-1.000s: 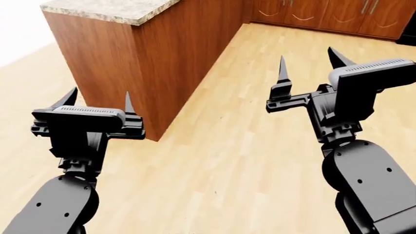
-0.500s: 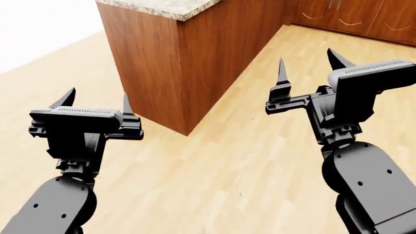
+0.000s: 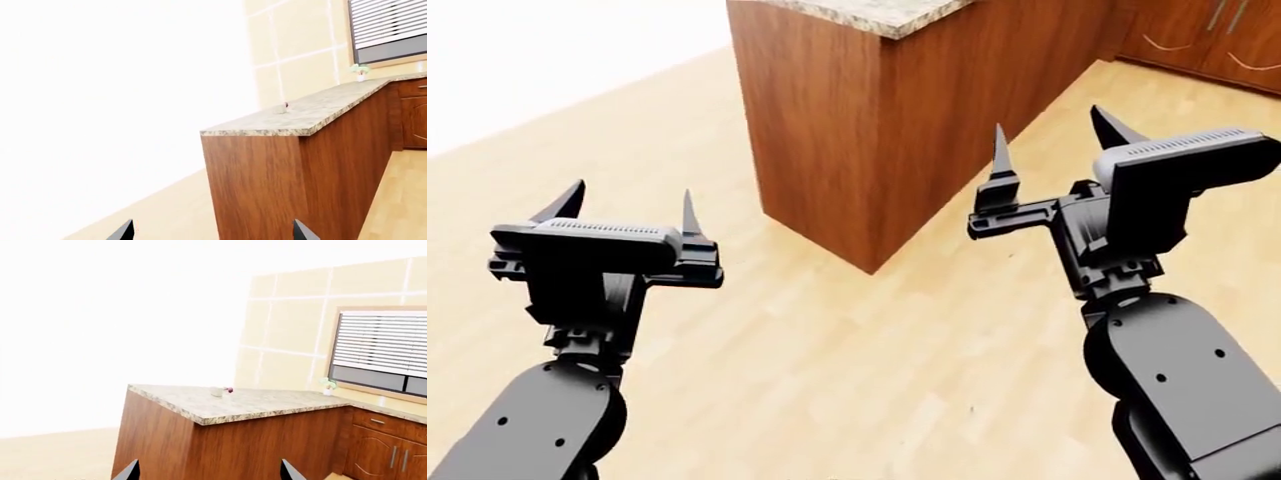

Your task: Pick the tofu from the counter and place it in the cabinet.

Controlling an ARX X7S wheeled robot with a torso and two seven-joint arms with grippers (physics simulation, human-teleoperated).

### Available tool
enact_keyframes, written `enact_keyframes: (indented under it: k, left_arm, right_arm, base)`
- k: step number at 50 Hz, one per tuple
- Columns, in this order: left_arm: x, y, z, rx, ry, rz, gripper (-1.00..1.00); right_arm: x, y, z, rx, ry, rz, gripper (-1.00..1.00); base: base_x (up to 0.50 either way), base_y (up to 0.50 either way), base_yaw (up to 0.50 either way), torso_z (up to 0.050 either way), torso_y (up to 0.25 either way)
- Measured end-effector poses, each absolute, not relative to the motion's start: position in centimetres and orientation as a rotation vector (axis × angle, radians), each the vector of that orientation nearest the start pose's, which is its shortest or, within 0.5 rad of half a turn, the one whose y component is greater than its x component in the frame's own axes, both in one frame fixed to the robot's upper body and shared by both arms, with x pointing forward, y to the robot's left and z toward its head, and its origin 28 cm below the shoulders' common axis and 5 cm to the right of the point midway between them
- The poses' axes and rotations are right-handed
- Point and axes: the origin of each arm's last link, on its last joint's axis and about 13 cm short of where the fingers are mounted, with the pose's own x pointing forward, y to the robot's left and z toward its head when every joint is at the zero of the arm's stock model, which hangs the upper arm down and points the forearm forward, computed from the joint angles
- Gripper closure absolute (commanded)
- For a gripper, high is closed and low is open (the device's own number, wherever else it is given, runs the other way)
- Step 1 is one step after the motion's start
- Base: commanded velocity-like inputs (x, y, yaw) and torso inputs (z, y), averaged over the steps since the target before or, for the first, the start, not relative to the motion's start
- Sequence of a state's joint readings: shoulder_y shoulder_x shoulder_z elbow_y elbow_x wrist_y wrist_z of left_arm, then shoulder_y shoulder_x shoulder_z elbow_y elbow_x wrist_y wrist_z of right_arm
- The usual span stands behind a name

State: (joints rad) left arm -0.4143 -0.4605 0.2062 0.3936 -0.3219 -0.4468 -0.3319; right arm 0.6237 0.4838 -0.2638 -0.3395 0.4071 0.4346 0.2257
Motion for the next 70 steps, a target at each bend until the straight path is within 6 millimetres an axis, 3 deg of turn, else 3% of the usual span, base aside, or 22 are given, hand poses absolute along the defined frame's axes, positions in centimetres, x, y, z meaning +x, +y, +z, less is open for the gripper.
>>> enact_keyframes:
  k: [70]
  left_arm:
    - [26.4,24.3,15.8,0.21,-0.286,0.011,-1.0]
  right_arm:
    - [28.6,-13.7,19.4,-0.16,-0.373,0.095,-1.0]
  base:
    - [0.0,0.0,0.5,0.05,-0.01]
